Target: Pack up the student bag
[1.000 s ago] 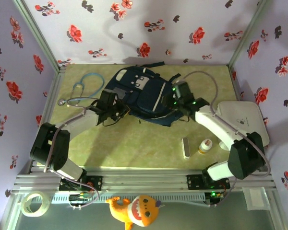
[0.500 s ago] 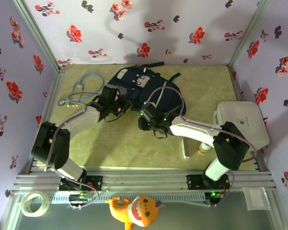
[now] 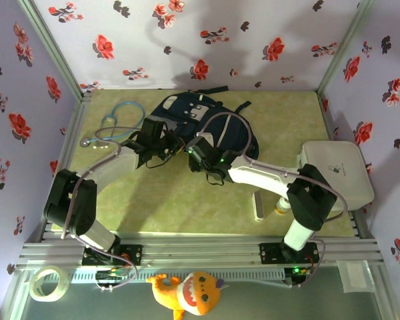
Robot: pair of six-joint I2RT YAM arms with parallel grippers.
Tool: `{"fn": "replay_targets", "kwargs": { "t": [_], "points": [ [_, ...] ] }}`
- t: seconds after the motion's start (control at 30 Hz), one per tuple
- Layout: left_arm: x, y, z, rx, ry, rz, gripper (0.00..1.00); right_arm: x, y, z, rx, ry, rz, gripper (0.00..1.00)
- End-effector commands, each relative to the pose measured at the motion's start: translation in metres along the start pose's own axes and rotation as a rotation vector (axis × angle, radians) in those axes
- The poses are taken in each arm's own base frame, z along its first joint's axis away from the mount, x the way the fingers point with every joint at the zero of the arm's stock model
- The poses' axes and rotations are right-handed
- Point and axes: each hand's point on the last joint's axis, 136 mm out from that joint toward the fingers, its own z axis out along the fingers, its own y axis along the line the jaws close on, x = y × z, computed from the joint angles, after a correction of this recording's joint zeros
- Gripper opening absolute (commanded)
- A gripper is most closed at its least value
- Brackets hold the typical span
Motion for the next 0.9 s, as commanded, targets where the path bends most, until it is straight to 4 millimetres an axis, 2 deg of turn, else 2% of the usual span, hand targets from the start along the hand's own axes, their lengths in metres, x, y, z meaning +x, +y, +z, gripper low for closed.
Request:
{"fn": "replay_targets", "kwargs": {
  "t": [0.0, 0.2, 0.87],
  "points": [
    [-0.001, -0.054, -0.017, 0.150, -0.004, 0.071, 0.00, -0.008, -0.009, 0.005, 0.067, -0.026, 0.034, 0.29],
    [-0.001, -0.054, -0.017, 0.148, -0.003, 0.067, 0.00, -0.013, -0.006, 0.005, 0.046, -0.051, 0.042, 0.29],
    [0.001, -0.057, -0.017, 0.150, 0.002, 0.065, 0.00, -0.028, -0.030, 0.013, 0.232, -0.125, 0.012, 0.22]
  ]
}}
